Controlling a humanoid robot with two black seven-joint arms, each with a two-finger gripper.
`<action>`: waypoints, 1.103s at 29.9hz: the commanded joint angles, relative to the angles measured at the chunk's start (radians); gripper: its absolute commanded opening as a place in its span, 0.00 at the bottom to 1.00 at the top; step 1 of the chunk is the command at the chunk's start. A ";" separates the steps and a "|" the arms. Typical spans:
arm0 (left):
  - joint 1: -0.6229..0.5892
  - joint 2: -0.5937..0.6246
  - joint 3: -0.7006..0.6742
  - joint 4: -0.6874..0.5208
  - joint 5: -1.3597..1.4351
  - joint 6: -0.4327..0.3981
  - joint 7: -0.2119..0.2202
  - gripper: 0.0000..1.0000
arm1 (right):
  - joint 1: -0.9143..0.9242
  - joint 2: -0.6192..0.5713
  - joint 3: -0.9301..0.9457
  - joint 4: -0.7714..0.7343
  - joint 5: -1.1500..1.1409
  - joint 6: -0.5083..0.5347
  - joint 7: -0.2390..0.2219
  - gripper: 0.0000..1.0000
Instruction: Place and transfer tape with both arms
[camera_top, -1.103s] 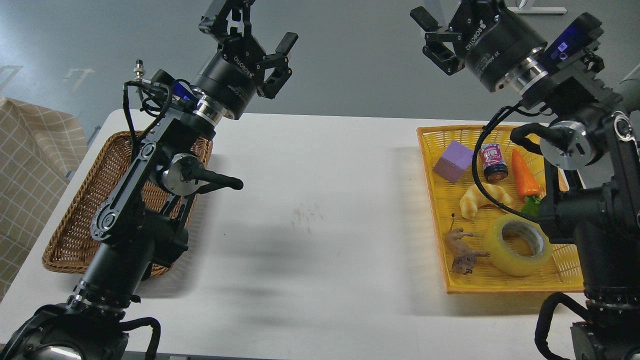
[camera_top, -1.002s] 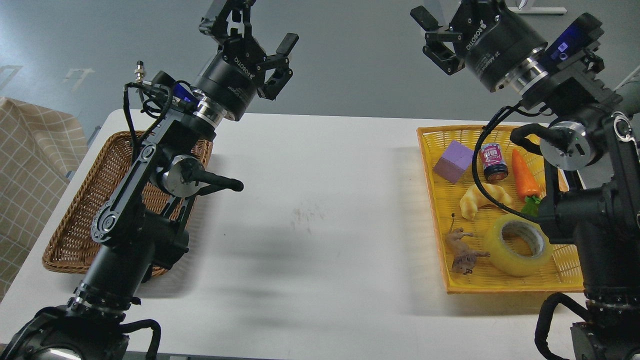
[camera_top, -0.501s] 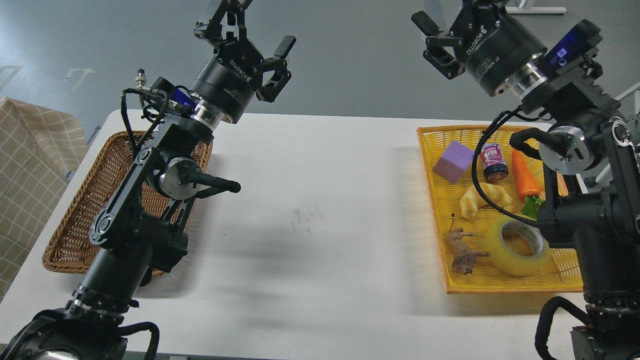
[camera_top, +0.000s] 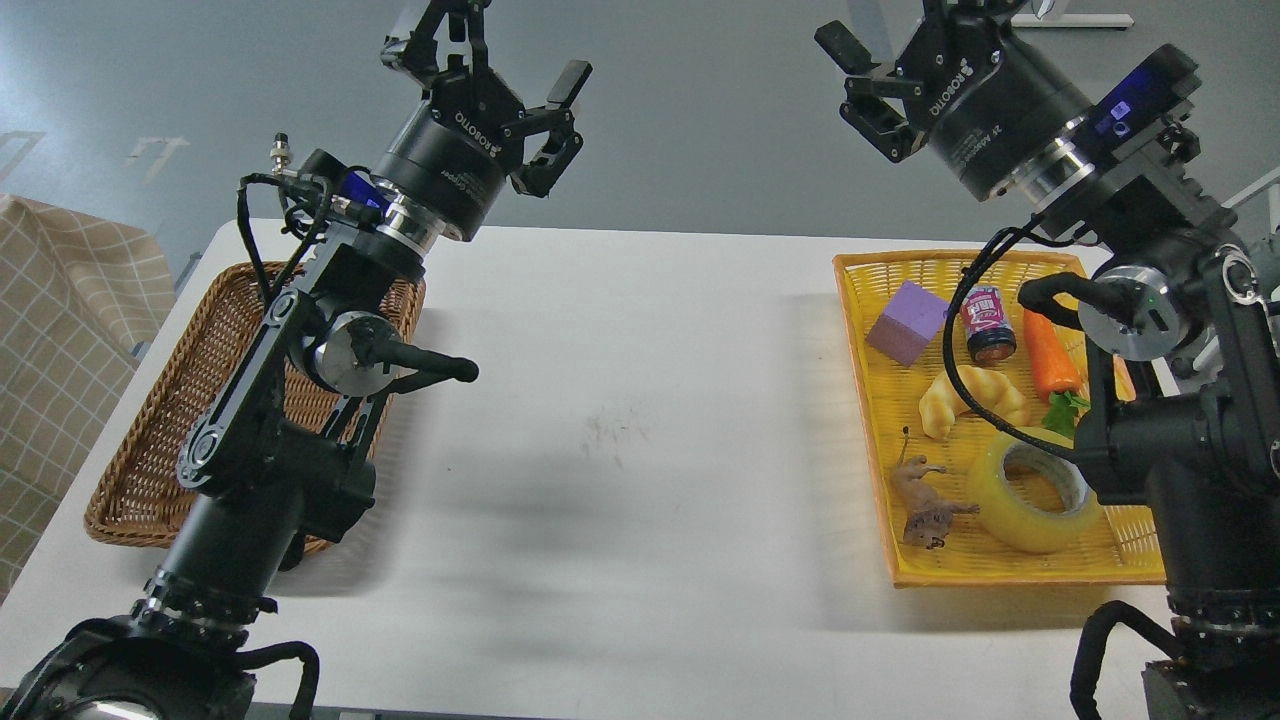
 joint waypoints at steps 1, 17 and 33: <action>-0.001 0.000 -0.001 -0.002 -0.046 0.001 -0.015 0.98 | -0.001 0.000 0.007 0.007 0.000 -0.001 0.002 1.00; 0.001 0.000 -0.001 -0.002 -0.065 -0.001 -0.015 0.98 | -0.026 0.000 0.047 0.015 0.002 -0.008 0.000 1.00; 0.001 -0.002 -0.001 -0.002 -0.063 -0.001 -0.015 0.98 | -0.027 0.000 0.041 0.017 0.002 -0.012 0.000 1.00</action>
